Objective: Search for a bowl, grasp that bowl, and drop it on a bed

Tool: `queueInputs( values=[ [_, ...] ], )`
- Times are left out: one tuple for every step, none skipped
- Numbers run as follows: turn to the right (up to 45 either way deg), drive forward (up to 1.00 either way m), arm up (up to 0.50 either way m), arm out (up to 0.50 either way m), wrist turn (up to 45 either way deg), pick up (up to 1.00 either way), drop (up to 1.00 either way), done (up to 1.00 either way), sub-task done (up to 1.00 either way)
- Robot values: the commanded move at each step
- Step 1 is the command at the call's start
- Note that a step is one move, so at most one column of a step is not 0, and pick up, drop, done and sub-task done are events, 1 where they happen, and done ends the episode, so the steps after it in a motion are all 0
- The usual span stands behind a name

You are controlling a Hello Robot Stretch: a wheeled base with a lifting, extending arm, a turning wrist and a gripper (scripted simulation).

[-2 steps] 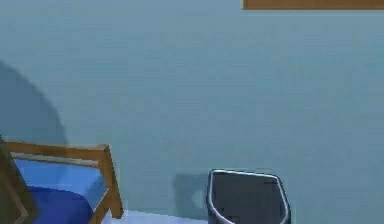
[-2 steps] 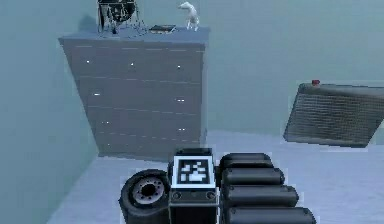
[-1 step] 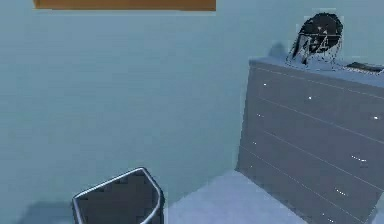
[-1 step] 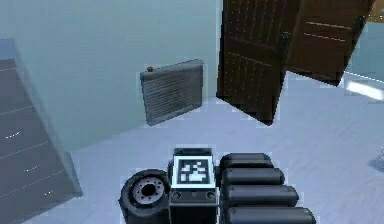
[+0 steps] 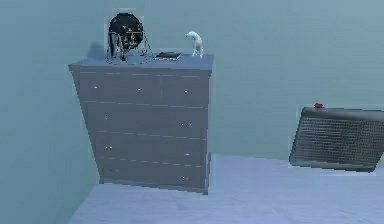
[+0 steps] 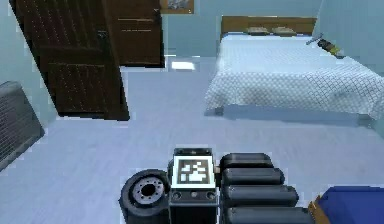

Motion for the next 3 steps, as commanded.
queueInputs(
  values=[
    [15.0, 0.0, 0.0, 0.0, 0.0, 0.0, 0.0, 0.0, 0.0],
    [-45.0, 0.0, 0.0, 0.0, 0.0, 0.0, 0.0, 0.0, 0.0],
    [-45.0, 0.0, 0.0, 0.0, 0.0, 0.0, 0.0, 0.0, 0.0]
  ],
)
